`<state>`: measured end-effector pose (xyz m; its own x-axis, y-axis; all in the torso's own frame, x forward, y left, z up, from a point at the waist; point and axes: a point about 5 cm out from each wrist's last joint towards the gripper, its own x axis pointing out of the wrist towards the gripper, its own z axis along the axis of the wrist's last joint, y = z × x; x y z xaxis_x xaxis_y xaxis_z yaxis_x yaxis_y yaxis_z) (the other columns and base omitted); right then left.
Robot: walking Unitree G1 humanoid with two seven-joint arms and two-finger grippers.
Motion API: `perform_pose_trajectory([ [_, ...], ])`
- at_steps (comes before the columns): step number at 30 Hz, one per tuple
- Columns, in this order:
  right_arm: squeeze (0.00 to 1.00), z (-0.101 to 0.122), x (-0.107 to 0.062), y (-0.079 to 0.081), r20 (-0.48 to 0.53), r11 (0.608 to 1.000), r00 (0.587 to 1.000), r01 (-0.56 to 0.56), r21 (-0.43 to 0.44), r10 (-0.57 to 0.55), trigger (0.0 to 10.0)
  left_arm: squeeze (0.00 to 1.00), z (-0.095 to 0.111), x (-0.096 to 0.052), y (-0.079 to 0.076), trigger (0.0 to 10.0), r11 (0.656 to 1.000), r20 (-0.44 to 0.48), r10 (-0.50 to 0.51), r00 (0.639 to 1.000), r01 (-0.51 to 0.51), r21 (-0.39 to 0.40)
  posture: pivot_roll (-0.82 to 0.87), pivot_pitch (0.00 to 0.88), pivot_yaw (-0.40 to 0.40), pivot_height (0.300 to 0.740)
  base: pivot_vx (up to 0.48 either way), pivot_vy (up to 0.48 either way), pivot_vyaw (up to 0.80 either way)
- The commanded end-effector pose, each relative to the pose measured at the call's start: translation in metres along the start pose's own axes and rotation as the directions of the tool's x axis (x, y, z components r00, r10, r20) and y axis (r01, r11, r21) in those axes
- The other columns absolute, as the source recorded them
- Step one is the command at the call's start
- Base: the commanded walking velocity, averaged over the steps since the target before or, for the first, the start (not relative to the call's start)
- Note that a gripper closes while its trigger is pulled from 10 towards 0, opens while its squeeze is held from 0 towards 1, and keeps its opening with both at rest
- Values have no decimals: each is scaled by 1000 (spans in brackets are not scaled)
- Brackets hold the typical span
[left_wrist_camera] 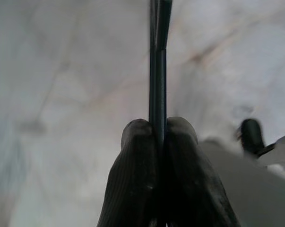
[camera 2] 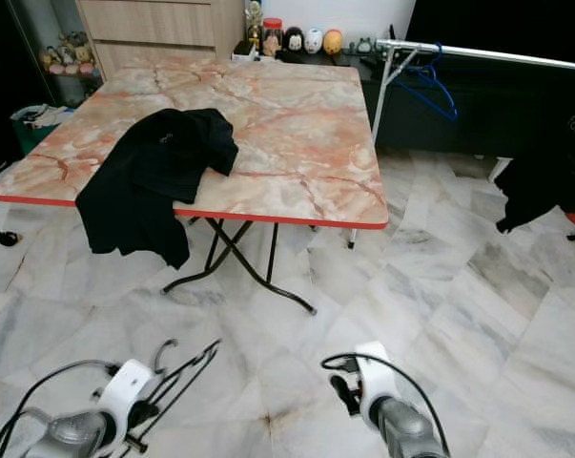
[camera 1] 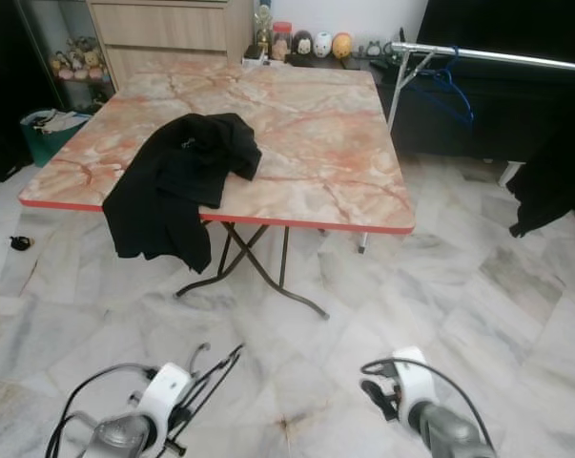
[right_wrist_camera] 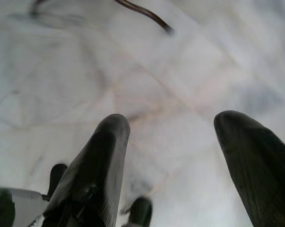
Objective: Hang hanger
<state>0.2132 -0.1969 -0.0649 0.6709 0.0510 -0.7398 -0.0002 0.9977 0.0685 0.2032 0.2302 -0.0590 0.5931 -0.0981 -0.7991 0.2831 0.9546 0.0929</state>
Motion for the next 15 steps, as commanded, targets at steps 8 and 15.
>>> perform_pose_trajectory([
  [8, 0, -44, -6, 19, -153, 990, 984, 104, 94, -89, 10000, 0, -45, -8, 2, 10000, 962, -138, 153, 979, -179, -205, 41, 0, -21, 740, 0, 0, 0],
  [15, 0, -46, -5, 28, -155, 992, 984, 98, 84, -84, 10000, 0, -43, -5, -5, 10000, 948, -130, 146, 981, -176, -264, 10, 0, -12, 740, 0, 0, 0],
])
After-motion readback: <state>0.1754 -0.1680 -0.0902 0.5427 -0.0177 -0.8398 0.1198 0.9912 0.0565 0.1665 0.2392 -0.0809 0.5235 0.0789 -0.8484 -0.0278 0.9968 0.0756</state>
